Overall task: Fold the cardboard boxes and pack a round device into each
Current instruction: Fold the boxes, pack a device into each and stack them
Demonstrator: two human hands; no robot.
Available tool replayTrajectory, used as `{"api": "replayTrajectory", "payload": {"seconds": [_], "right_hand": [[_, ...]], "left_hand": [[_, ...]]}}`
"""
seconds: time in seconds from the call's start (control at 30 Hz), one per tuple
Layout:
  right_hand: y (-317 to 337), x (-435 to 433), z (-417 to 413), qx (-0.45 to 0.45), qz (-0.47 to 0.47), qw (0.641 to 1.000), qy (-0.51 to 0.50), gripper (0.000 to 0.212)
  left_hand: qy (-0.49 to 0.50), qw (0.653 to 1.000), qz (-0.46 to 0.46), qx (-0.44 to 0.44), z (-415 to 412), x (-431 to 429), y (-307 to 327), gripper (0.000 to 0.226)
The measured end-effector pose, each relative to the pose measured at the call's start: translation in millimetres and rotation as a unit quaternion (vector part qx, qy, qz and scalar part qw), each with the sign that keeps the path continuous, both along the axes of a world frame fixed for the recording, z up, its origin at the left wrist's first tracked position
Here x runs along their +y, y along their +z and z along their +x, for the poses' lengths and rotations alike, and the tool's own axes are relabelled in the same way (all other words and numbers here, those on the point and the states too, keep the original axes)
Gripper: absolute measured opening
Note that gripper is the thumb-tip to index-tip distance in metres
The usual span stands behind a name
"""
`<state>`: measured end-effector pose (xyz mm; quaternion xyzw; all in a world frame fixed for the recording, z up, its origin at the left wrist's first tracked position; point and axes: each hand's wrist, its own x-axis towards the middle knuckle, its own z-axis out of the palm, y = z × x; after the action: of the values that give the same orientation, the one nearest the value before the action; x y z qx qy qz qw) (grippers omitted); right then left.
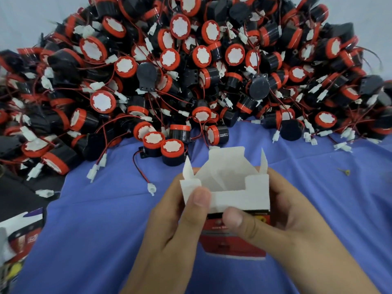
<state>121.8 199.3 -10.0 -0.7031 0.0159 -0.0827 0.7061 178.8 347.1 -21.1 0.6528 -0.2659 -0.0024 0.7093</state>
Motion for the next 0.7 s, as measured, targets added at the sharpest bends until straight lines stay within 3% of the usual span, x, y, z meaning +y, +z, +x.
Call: {"api": "replayTrajectory", "payload": {"seconds": [0.07,0.2,0.47,0.7], "right_hand": [[-4.7,0.8,0.1,-0.017,0.072,0.997,0.010,0.057],[-8.0,2.0,-2.9,-0.006,0.117,0.992,0.048,0.068],[-15.1,3.5,8.7,-0.021,0.138,0.990,-0.029,0.068],[-12.3,10.3,13.0,0.012,0.182,0.980,-0.079,0.052]], "left_hand": [[-0.033,0.998,-0.035,0.050,5.2,2.3,-5.9,0.021],[-0.033,0.994,-0.030,0.101,8.5,4.7,-10.7,0.033],[-0.012,0.996,0.028,0.083,9.3,2.2,-18.8,0.040],[0.018,0.994,0.060,0.084,2.5,-3.2,-15.0,0.036]]}}
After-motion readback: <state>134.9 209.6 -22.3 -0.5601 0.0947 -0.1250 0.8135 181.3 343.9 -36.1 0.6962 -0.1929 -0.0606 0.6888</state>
